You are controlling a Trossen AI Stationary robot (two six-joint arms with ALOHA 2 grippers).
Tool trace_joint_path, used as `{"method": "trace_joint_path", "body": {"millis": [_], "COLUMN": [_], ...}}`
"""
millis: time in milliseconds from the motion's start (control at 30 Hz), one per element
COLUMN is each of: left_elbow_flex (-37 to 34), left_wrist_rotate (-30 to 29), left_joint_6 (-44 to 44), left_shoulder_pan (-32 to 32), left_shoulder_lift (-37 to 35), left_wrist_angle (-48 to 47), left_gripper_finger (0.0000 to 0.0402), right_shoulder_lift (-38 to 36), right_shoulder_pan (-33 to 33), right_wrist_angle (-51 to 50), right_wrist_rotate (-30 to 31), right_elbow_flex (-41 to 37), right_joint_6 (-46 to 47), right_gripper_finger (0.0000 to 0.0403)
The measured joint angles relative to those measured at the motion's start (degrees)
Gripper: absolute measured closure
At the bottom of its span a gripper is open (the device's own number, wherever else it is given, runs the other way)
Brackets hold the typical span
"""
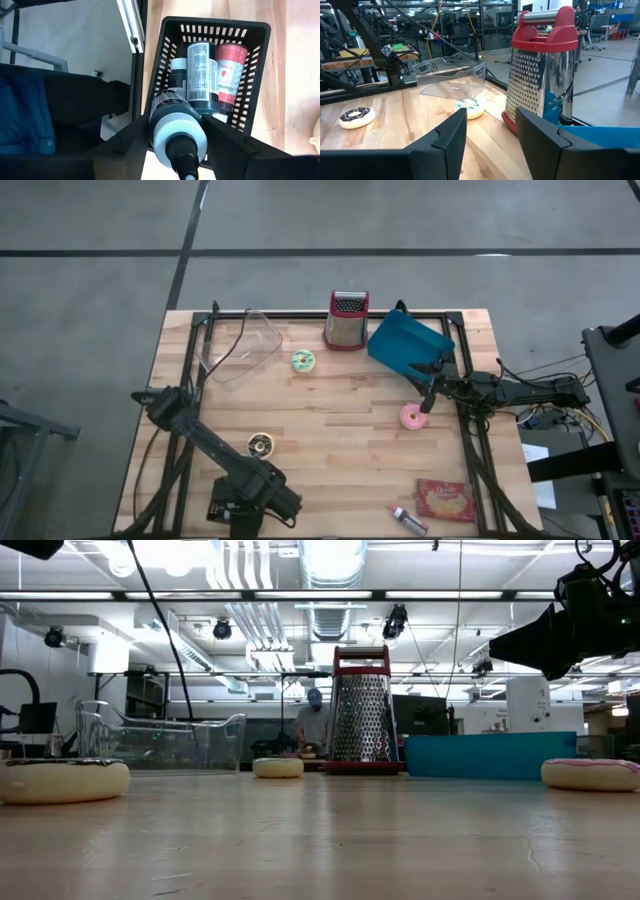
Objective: Pick & Place Food Item
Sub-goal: Put the black food coloring bottle into the black bin
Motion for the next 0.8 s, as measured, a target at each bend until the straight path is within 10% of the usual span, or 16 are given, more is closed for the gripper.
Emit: {"method": "trace_joint_path", "body": {"millis": [800], "left_elbow_flex": [-5.47], "left_wrist_rotate": [4.91], "left_joint_6": [3.5], "left_shoulder_pan": [-0.31], "left_shoulder_lift": [0.02], "left_wrist_angle": [-3.74], "left_gripper_finger": [0.022], "right_shoulder_lift": [0.02], "right_shoulder_pan": [-0.01], "right_wrist_angle": [-0.01], "right_wrist_rotate": [0.01], "right_elbow_flex": [0.0], "right_joint_6": [0.0], "right_gripper_finger": [0.0239]}}
